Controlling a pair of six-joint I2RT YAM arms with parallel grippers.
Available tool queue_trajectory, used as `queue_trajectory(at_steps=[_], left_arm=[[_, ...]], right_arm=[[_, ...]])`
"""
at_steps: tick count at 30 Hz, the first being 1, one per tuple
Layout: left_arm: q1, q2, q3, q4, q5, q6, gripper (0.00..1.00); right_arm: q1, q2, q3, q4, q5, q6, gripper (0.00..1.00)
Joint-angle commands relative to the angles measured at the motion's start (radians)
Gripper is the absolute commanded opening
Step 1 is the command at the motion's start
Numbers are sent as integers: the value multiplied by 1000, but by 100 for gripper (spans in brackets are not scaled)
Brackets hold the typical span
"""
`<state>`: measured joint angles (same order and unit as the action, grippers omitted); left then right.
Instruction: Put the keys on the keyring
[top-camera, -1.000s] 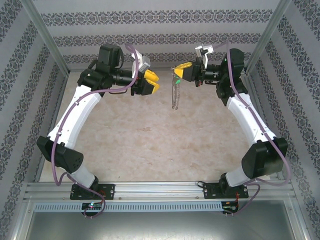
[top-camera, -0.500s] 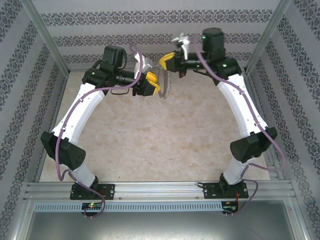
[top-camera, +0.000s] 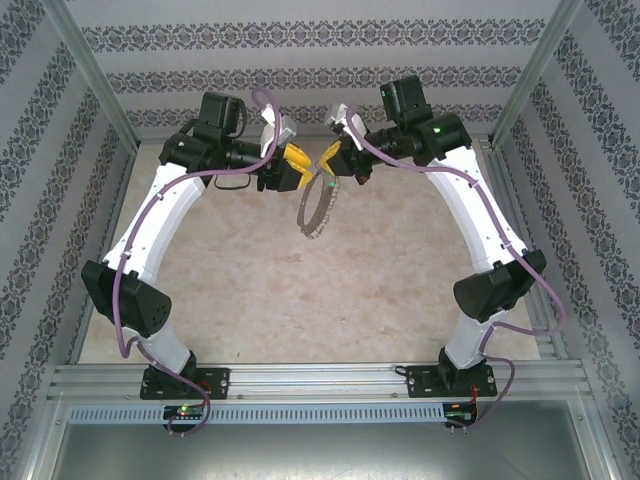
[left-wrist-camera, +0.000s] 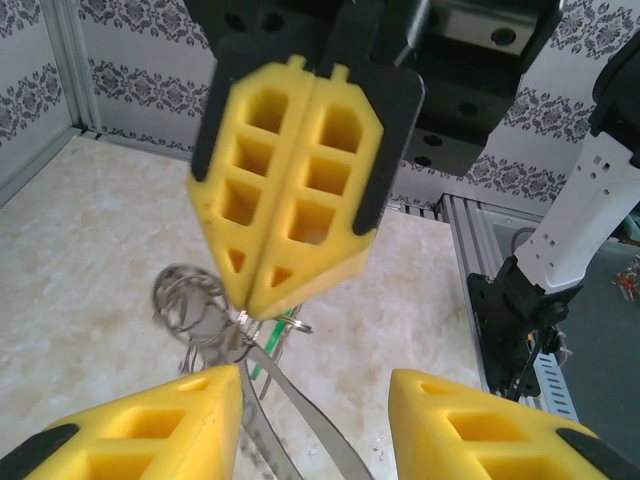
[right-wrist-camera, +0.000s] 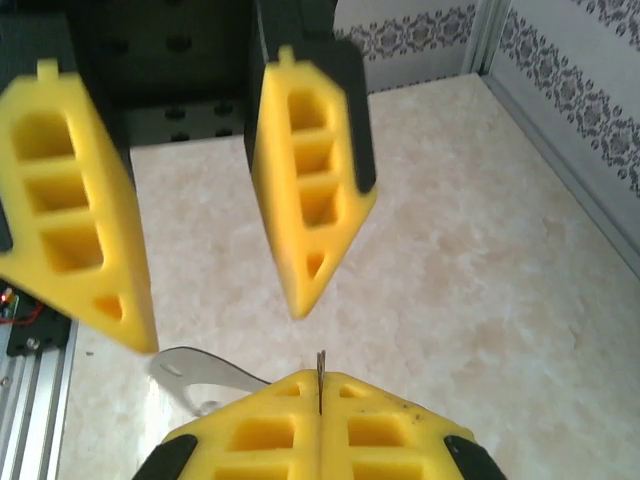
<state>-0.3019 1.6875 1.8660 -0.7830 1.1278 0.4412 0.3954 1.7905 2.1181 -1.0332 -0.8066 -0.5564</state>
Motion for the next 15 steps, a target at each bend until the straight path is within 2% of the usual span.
queue_trajectory(at_steps=[1,8,15], left_arm=[[17,-12,-10,-28,41,37,43],[34,33,22,-61,78,67,43],[34,120,112,-178,155,144,42]], right_arm=[[-1,4,32,-58,31,-73,0],[-1,13,35,-98,34,-110,0],[-1,36,68,-149,8,-131,0]])
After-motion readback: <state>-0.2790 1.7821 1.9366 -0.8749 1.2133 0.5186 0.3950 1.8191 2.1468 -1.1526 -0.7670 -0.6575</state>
